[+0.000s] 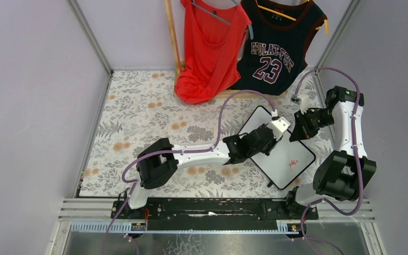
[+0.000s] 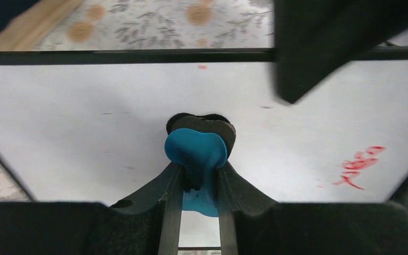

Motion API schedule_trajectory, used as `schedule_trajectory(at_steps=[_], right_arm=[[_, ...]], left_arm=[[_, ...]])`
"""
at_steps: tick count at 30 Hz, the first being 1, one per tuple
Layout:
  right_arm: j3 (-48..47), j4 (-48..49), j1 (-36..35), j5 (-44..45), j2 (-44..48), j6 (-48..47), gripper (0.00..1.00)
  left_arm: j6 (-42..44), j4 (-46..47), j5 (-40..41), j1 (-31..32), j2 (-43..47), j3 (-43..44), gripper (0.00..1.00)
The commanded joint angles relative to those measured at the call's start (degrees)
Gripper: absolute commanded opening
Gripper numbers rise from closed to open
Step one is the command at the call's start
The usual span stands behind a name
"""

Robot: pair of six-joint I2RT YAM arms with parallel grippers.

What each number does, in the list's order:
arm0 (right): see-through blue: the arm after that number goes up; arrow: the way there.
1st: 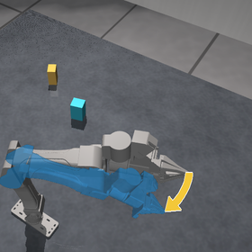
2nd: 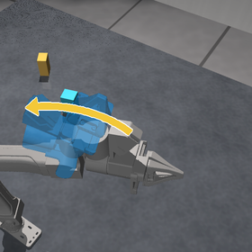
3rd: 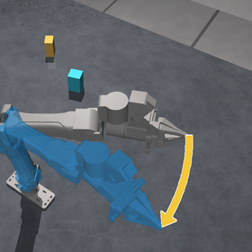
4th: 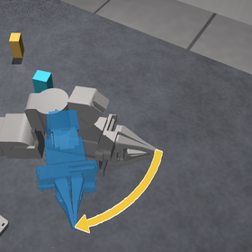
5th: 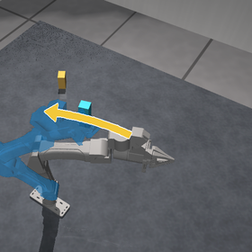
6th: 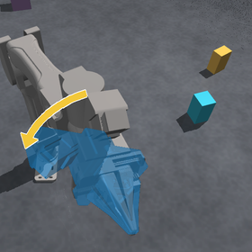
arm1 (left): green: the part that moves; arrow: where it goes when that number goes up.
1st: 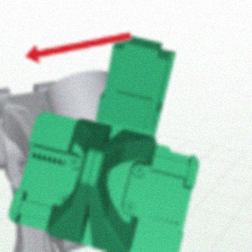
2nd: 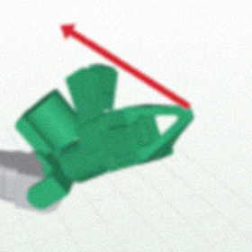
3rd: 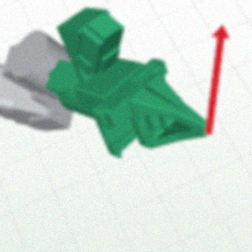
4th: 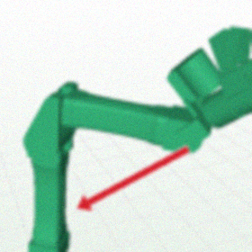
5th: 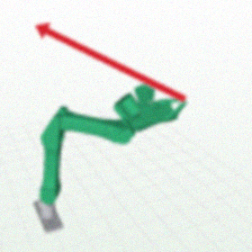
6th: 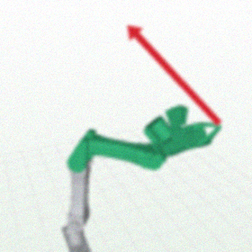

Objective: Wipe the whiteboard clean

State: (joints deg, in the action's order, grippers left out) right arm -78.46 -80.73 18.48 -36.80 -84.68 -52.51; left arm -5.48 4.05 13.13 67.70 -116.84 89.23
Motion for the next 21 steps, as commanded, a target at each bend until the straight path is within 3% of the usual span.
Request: schedule_trajectory(at_steps=[1,10,21], right_arm=[[2.39,-3.92,-1.4,4.63,0.05,-3.91,0.0],[2.58,-3.91,-1.35,4.61,0.19,-3.96,0.0],[2.71,-3.96,-1.39,4.65,0.49,-4.0,0.0]], left_arm=[[4.34,-3.85,11.2,-4.83,0.19,-0.92,0.0],[0.96,-4.77,5.72,-4.75,0.3,-0.86,0.0],[-1.07,-5.23,3.99,4.85,-3.64,3.57,0.0]])
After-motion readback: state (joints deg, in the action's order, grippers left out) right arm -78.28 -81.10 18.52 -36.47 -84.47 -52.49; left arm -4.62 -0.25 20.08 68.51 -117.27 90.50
